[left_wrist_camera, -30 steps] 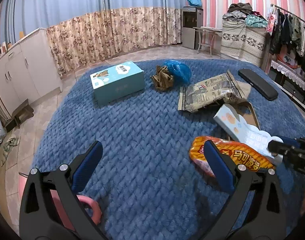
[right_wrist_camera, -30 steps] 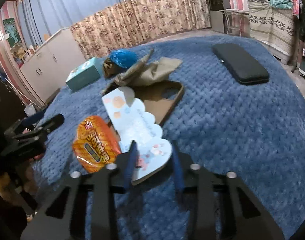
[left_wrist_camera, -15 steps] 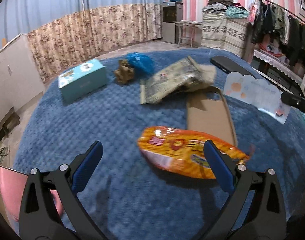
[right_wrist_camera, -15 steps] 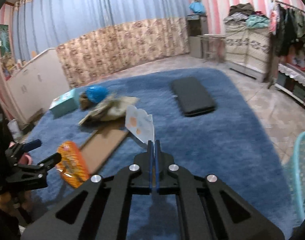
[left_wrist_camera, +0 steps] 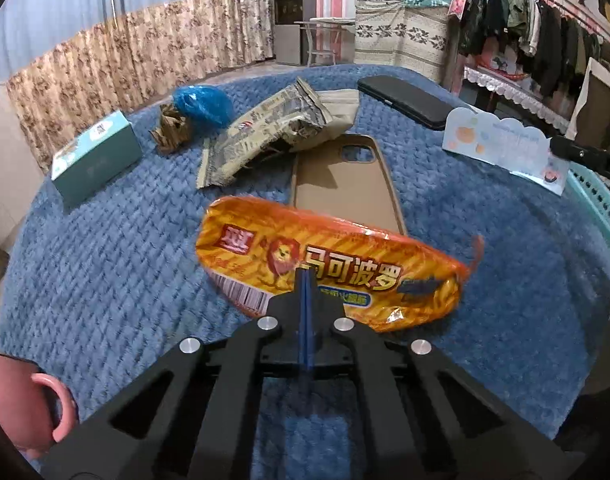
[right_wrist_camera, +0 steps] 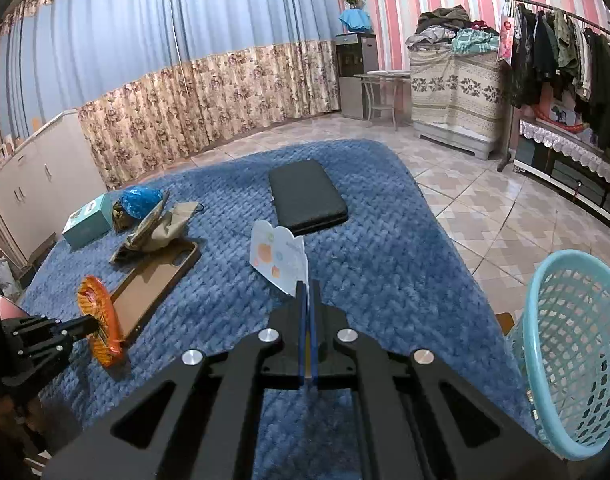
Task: Collect trash
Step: 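Grasp the white paper card with the right tool while the left tool grasps the orange chip bag, then carry the white card and chip bag to the blue basket and release both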
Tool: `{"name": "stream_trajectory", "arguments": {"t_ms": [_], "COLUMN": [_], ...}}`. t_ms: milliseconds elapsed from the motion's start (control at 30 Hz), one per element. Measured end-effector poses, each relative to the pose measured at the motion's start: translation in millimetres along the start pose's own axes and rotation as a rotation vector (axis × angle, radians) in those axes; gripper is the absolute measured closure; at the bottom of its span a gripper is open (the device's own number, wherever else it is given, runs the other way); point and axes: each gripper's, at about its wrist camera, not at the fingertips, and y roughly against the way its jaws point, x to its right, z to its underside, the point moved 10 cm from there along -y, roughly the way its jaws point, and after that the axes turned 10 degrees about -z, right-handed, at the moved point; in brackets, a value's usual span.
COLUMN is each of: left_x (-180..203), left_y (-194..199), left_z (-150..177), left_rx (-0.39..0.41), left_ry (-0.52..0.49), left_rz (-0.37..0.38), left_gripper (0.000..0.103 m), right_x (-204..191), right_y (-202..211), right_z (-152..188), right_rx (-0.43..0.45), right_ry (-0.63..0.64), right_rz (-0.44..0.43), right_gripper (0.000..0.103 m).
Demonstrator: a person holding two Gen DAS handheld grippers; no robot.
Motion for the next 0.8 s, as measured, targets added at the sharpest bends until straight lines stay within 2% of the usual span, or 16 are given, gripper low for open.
{"name": "stream_trajectory", "arguments": {"t_ms": [267, 333, 400, 533, 600, 800], "left_x": [5.7, 14.0, 23.3, 45.1, 57.3, 75.3], "left_y": [9.4, 13.0, 15.4, 19.3, 20.4, 16.7], "left_z": [-3.9, -5.2, -4.9, -1.1, 2.1, 5.2], "left_rx": [0.004, 0.011, 0.018, 0.025, 0.035, 0.031], "left_ry": [-0.001, -0.009, -0.016, -0.054, -0.081, -0.127], "left_rz": [0.000, 0.008, 0.012, 0.038, 0.031, 0.006], "left_gripper": [0.103, 0.093, 0.065, 0.058, 0.051, 0.051], "right_x": [22.8, 27.2, 28.5, 29.5, 29.9, 30.4], "right_y": [11.9, 13.5, 15.0, 16.9, 16.9, 17.3], "right_z": [0.7, 0.2, 0.0, -1.0, -0.8, -0.9], "right_rx": [0.015, 0.017, 0.021, 0.022, 0.021, 0.021], "right_ry": [-0.027, -0.035, -0.039, -0.035, -0.036, -0.038], "right_rz": [0.016, 0.021, 0.021, 0.026, 0.025, 0.027], "right_gripper": [0.101, 0.101, 0.101, 0.101, 0.101, 0.101]}}
